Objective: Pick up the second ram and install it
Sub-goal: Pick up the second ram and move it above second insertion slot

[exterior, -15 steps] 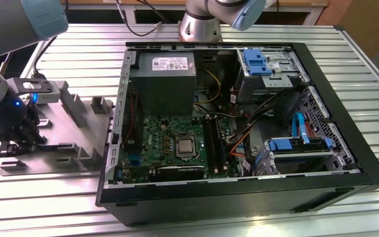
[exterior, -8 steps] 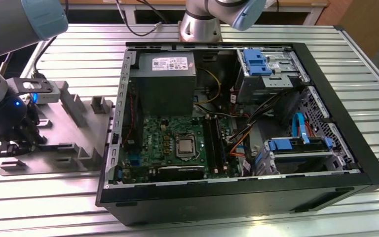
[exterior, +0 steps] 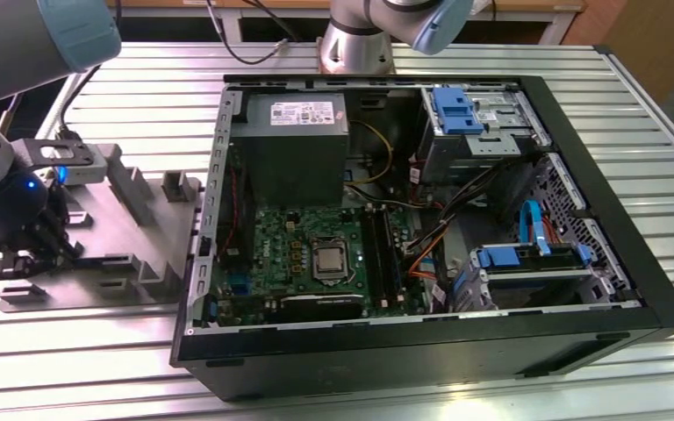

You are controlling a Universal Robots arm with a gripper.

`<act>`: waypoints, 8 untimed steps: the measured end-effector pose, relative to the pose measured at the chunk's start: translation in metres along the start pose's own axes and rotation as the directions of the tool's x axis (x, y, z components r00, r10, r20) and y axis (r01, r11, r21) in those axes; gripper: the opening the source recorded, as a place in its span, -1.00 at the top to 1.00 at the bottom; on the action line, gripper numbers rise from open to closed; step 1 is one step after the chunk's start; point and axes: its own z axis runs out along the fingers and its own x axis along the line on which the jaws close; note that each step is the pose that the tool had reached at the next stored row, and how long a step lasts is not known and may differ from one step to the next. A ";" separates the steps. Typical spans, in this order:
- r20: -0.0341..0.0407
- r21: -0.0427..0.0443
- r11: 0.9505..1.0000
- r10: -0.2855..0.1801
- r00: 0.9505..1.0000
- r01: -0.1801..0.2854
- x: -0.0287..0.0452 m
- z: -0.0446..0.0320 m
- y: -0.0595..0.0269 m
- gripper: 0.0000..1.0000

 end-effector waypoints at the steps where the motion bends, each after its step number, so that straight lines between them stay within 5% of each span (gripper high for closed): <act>1: 0.000 0.000 1.000 0.000 1.000 0.000 0.0001 -0.0001 0.0000 0.62; 8: 0.000 0.000 1.000 0.000 1.000 0.000 0.0002 -0.0002 0.0000 0.62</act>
